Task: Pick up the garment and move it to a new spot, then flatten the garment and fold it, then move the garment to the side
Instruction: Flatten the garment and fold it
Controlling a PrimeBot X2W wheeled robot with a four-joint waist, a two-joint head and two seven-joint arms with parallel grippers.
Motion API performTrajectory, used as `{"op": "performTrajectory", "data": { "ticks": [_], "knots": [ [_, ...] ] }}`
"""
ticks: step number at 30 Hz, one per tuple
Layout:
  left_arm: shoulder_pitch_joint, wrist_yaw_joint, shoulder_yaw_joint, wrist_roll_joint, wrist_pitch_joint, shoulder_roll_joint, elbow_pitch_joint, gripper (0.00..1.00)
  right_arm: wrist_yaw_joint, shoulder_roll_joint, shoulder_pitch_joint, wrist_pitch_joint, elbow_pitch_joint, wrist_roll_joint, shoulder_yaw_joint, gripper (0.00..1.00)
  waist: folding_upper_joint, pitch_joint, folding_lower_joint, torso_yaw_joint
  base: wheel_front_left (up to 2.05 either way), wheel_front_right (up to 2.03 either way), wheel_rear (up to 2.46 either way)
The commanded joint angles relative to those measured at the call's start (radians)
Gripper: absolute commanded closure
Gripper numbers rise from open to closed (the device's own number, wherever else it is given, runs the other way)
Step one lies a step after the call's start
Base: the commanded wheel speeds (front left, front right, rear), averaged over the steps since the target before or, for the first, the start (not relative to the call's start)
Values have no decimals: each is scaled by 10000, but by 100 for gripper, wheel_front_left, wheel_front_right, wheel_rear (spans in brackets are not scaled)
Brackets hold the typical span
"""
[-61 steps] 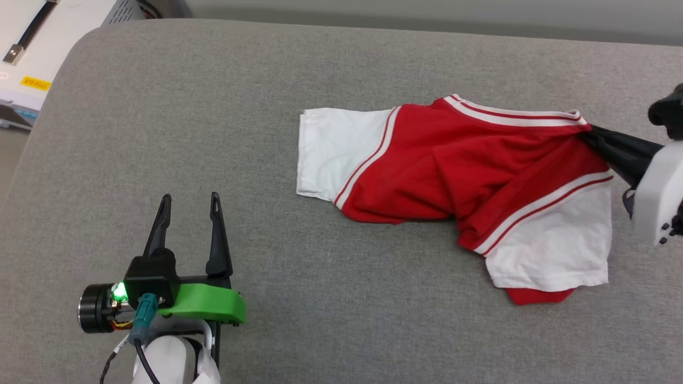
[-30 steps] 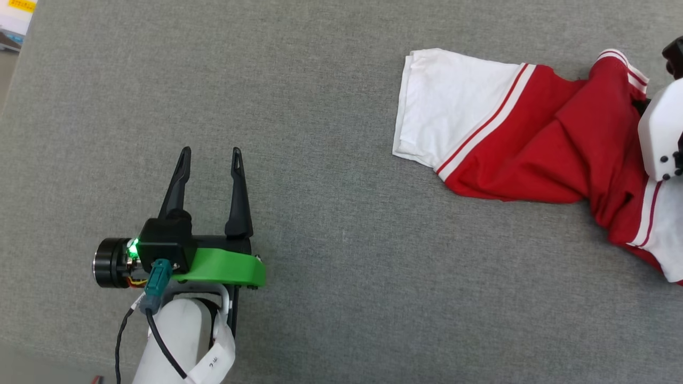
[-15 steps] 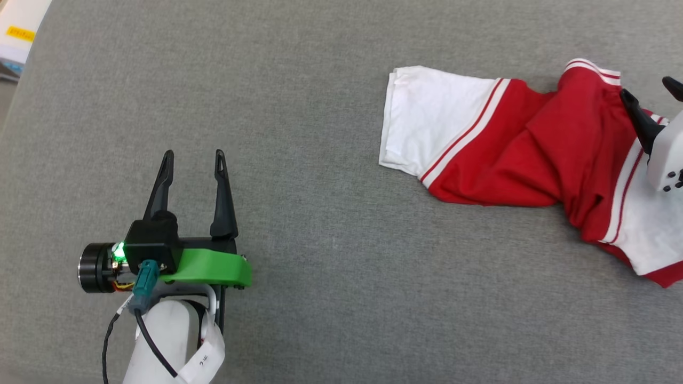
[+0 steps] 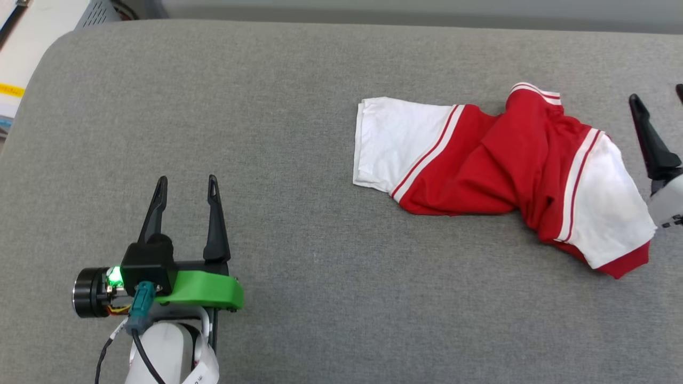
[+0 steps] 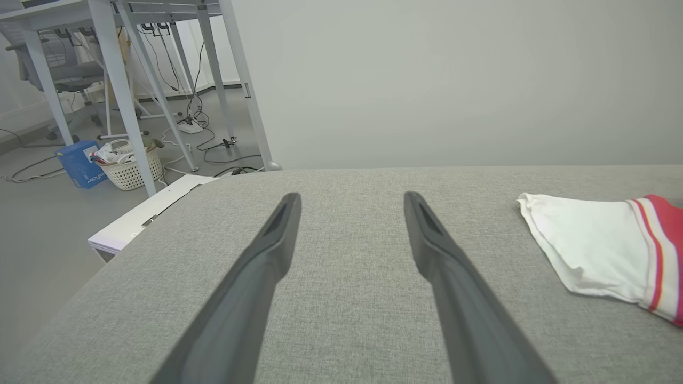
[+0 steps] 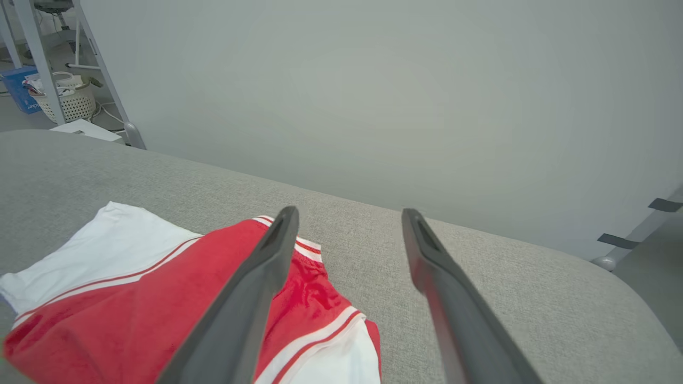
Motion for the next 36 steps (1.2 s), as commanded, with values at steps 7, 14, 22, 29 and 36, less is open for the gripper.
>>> {"op": "performTrajectory", "data": {
  "ticks": [7, 14, 22, 29, 36],
  "knots": [
    [441, 3, 6, 139, -57, 73, -154, 0, -9, 425, 1456, 1396, -2752, -500, -1483, 0, 0, -398, 0, -186, 0, 0, 0],
    [574, -1, -57, 109, -57, 45, -145, 0, -9, 37, 2350, 3573, -4020, -57, -1742, 0, 0, -518, 0, -198, 0, 0, 0],
    [596, 6, -134, 123, -57, 22, -190, 0, -9, -1067, 3305, 7390, -4217, 1418, -1715, 0, 0, -439, 0, -217, 0, 0, 0],
    [246, -42, -203, 83, -57, -3, -263, 0, -9, -1611, 3758, 8778, -4053, 1919, -1157, 0, 0, 414, 0, -31, 0, 0, 0],
    [-285, -122, -254, 75, -57, -11, -247, 0, -9, -1394, 2958, 8212, -2746, 1649, -241, 0, 0, 1207, 0, 227, 0, 0, 0]
  ]
}}
